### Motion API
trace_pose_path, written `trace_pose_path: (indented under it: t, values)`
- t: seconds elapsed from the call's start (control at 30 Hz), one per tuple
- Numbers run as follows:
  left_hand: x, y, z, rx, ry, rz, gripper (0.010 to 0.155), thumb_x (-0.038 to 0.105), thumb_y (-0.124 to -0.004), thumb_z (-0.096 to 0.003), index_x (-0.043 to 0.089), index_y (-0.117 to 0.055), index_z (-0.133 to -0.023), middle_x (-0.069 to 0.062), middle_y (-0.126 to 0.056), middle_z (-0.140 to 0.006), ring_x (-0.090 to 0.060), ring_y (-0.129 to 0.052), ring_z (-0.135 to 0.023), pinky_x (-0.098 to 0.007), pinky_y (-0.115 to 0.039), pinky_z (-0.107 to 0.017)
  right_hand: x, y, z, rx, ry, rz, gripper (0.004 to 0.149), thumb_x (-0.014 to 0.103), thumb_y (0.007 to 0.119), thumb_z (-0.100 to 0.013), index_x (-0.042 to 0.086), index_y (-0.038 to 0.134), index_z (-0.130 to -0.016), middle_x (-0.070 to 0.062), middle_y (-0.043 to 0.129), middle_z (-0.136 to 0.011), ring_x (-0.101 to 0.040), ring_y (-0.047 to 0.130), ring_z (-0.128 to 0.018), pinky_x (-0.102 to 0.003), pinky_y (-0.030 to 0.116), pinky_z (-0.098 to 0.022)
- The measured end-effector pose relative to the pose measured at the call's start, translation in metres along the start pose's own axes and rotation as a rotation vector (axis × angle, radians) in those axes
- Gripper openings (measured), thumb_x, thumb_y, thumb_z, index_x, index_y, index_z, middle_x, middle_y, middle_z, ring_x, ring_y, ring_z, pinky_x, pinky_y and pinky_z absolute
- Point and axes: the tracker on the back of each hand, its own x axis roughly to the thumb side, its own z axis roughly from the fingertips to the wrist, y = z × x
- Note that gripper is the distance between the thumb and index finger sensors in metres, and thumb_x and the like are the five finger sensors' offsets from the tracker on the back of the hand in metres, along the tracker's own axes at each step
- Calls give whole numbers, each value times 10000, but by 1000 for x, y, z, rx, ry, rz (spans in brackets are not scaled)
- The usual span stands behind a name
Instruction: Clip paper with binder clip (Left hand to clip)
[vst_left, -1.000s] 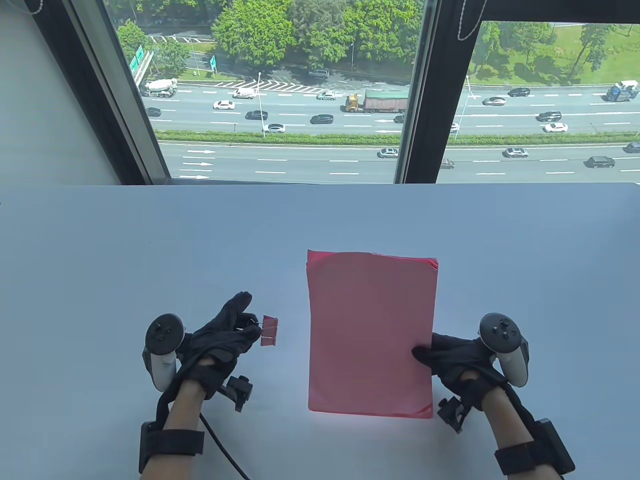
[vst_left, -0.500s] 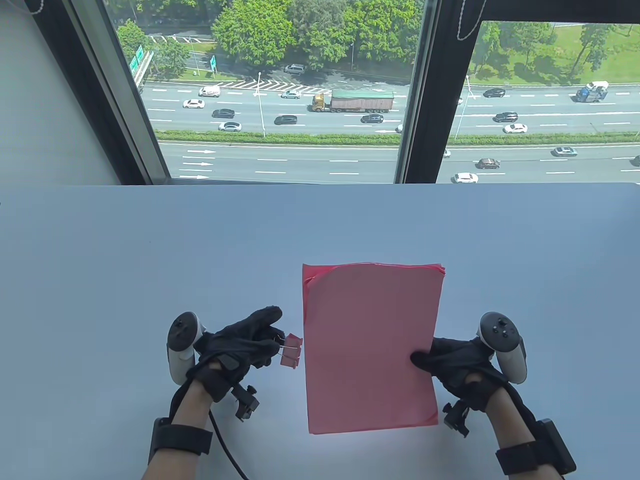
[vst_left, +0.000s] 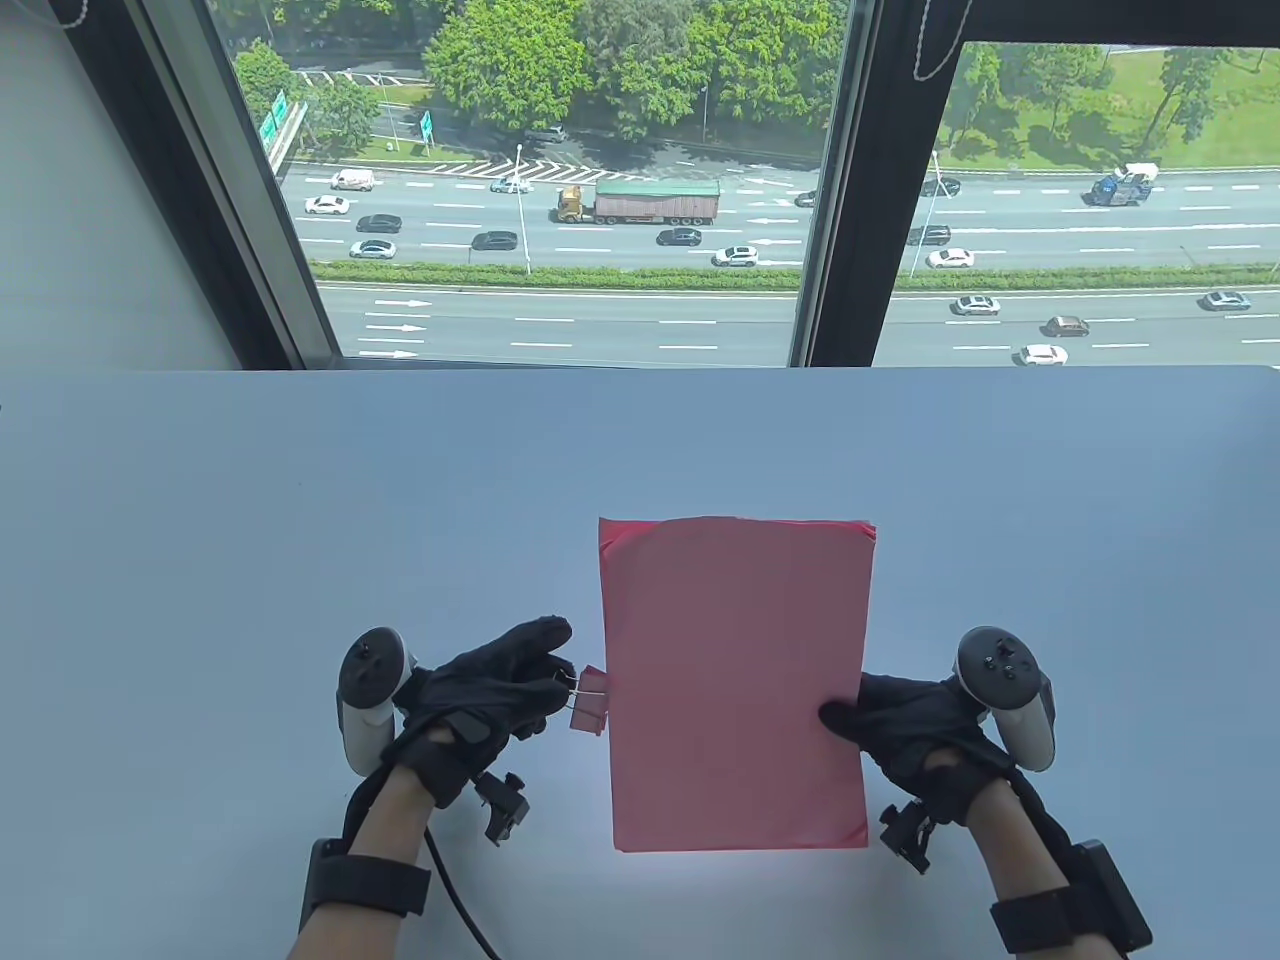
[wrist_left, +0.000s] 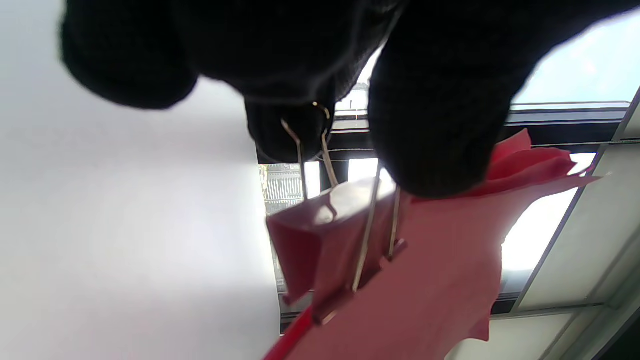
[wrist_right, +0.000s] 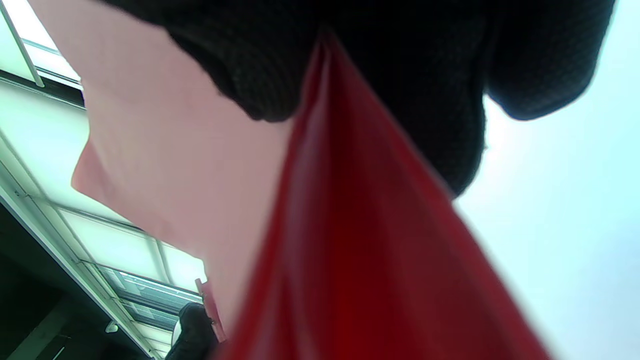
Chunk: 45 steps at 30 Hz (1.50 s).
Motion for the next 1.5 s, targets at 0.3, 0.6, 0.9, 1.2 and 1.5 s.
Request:
trace_pose_path:
  t: [0.3, 0.6, 0.9, 1.2, 1.5]
  values:
    - [5, -1, 4, 156, 1, -11, 789, 460, -996, -336, 116, -751, -1002, -100, -949, -809, -69, -988, -199, -414, -898, -334, 9, 19, 0, 11, -46, 58, 417, 280, 861, -424, 107, 929, -798, -66, 1064, -553, -324, 1059, -450, -548, 801, -440]
    - [14, 12, 10, 279, -78, 23, 802, 440, -984, -341, 118, -712, -1024, -110, -924, -866, -75, -987, -222, -421, -893, -345, 6, 30, -3, 119, 0, 96, 419, 272, 861, -422, 83, 935, -788, -75, 1067, -532, -325, 1063, -433, -548, 803, -433]
    - [25, 28, 18, 309, -129, 18, 795, 434, -985, -339, 119, -720, -1020, -108, -933, -852, -75, -985, -210, -420, -894, -340, 6, 26, -1, 212, 41, 175, 419, 264, 860, -418, 81, 942, -786, -77, 1068, -526, -328, 1061, -432, -552, 798, -439]
    - [28, 30, 19, 257, -104, -52, 812, 450, -975, -351, 124, -692, -1039, -108, -908, -908, -95, -988, -248, -439, -881, -365, 6, 28, -1, 243, 55, 189, 418, 264, 858, -420, 80, 943, -785, -75, 1068, -520, -327, 1062, -426, -552, 798, -437]
    - [37, 19, 24, 318, 53, -559, 862, 534, -850, -440, 156, -482, -1121, -151, -527, -1155, -368, -882, -722, -593, -694, -544, -8, 15, -4, 109, 172, 155, 423, 283, 859, -415, 56, 945, -762, -44, 1085, -466, -259, 1091, -319, -479, 854, -370]
